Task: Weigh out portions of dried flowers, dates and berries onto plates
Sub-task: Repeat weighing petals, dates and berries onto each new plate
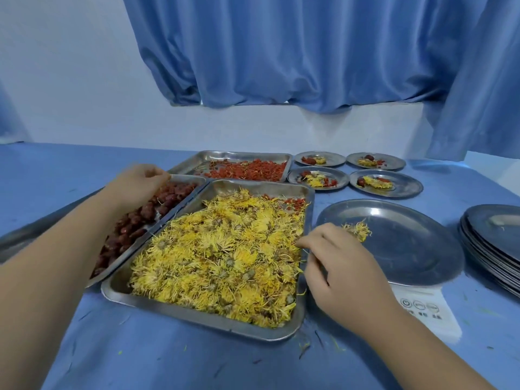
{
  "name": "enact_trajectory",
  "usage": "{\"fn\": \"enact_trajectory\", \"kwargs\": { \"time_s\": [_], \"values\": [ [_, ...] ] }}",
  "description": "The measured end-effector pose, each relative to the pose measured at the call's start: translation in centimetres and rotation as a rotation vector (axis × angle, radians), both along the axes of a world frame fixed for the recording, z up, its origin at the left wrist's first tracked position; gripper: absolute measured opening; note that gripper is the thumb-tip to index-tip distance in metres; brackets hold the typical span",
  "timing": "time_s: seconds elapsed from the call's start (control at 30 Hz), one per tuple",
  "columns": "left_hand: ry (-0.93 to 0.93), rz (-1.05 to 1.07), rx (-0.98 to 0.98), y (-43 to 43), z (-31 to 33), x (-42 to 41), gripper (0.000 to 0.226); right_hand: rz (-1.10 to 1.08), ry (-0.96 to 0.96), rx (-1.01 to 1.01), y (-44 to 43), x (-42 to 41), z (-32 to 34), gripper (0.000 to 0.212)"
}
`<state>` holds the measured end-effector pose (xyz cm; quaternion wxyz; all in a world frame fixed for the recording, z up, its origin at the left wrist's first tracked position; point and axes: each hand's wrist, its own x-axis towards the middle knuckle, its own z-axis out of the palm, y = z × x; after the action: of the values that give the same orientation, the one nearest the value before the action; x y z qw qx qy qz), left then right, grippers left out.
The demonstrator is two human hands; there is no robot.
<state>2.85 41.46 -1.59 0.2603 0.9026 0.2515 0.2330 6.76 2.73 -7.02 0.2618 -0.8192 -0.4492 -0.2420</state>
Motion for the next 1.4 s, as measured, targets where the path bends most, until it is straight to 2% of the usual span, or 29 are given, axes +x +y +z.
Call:
{"fn": "enact_trajectory", "kwargs": {
  "time_s": [0.07, 0.2, 0.33, 0.73, 0.9, 1.03, 1.17, 1.27, 1.4],
  "values": [
    [0.085, 0.048, 0.075, 1.9, -1.7, 0.4, 0.018, 0.012, -0.004, -0.011, 0.2, -0.2, -0.2, 0.024],
    [0.345, 0.061, 0.234, 3.8, -3.9, 1.1, 0.051, 0.049, 0.000, -0.023, 0.5, -0.4, -0.4, 0.023],
    [0.537, 0.049, 0.347, 3.7, -4.9, 1.6, 0.054, 0.037, -0.004, 0.005, 0.4, -0.1, -0.4, 0.022],
    [0.389, 0.071, 0.294, 3.1, -5.1, 0.0, 0.033, 0.029, -0.031, 0.073, -0.2, 0.2, -0.5, 0.020],
    [0.192, 0.034, 0.182, 1.1, -2.9, -0.3, 0.033, 0.007, -0.010, 0.159, -0.7, 0.6, -0.4, 0.019],
    [0.082, -0.144, 0.201, -3.6, -0.7, 0.5, 0.019, -0.029, 0.157, 0.383, -1.7, 0.8, 0.2, 0.021],
    [0.102, -0.329, 0.212, -10.1, 0.6, 1.9, 0.018, -0.084, 0.585, 0.749, -2.9, 1.3, 1.2, 0.030],
    [0.126, -0.504, 0.340, -15.6, 1.1, 3.0, 0.023, -0.118, 0.791, 1.010, -4.1, 1.8, 2.5, 0.027],
    [0.148, -0.734, 0.494, -22.5, 1.3, 4.6, 0.027, -0.142, 0.927, 1.234, -5.3, 2.5, 3.6, 0.023]
  ]
}}
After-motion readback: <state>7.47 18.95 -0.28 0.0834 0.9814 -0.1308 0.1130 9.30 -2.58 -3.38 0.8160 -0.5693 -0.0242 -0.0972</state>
